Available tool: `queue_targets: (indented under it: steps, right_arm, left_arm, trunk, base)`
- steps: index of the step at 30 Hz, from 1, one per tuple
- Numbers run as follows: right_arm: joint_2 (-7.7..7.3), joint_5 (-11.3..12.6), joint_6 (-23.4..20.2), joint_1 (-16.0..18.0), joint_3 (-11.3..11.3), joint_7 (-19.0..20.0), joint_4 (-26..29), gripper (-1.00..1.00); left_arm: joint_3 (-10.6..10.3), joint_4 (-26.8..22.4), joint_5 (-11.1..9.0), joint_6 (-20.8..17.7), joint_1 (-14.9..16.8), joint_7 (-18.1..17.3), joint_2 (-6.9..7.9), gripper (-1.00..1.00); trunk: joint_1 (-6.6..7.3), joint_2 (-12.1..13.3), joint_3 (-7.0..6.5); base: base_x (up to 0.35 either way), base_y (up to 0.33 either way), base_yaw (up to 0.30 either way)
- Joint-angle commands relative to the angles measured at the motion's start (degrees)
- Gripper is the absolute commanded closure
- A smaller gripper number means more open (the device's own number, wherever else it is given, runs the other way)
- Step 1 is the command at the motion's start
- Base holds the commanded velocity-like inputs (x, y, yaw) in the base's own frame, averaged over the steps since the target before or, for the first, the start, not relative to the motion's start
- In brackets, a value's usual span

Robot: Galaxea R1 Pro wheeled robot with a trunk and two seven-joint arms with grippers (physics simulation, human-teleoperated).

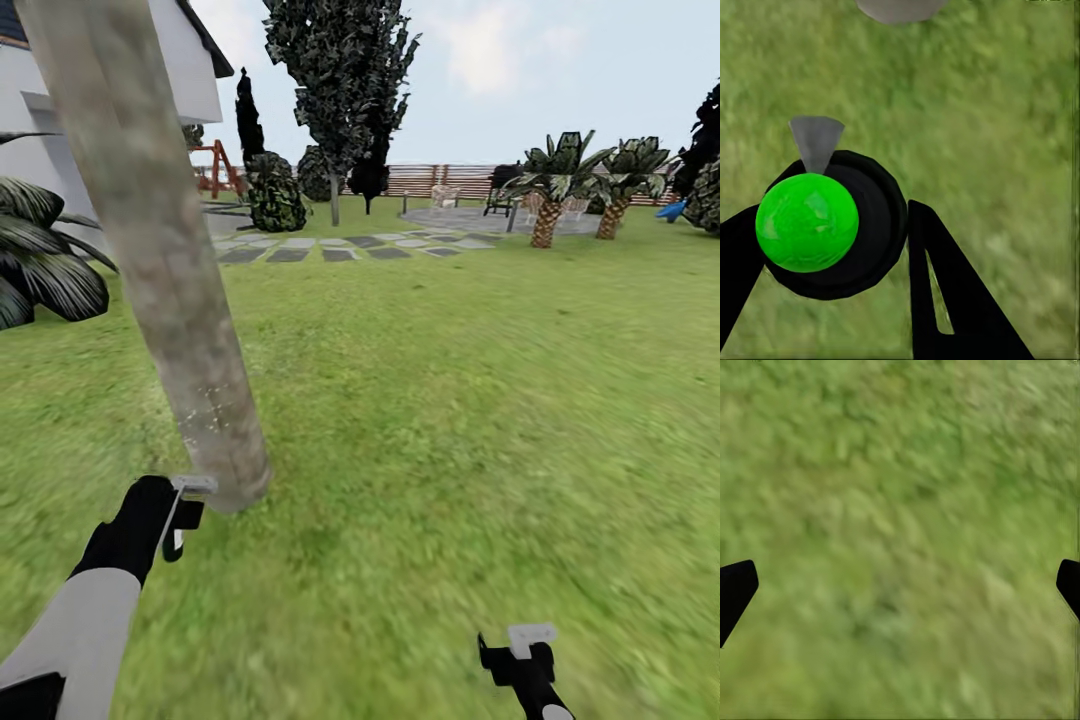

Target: In the garden, pick up the pesticide atomizer on the floor and spray pesticide onto both trees until each tree trunk is fully covered.

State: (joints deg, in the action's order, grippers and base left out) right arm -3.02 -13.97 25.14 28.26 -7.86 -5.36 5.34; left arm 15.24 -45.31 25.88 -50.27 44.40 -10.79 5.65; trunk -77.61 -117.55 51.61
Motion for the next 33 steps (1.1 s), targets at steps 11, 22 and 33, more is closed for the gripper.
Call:
queue_targets:
  steps: [11,22,33]
  right_arm:
    - [0.03,-0.61,0.17,0.04,-0.41,-0.09,-0.07,-1.0]
    - [0.03,-0.62,0.17,0.04,-0.41,-0.09,-0.07,-1.0]
    - [0.03,-0.62,0.17,0.04,-0.41,-0.09,-0.07,-1.0]
  left_arm:
    - [0.92,4.81,0.64,5.82,-0.1,0.2,-0.13,1.0]
    - [5.4,5.0,0.75,5.97,-0.25,4.55,0.31,1.0]
    - [5.38,4.65,0.32,5.9,-0.28,3.95,-0.83,1.0]
  trunk:
    - [0.0,-0.02,0.05]
    - [0.0,-0.02,0.05]
    - [0.0,-0.02,0.05]
  base:
    - [0.139,-0.27,0.009]
    - [0.118,-0.195,0.231]
    - [0.117,-0.034,0.242]
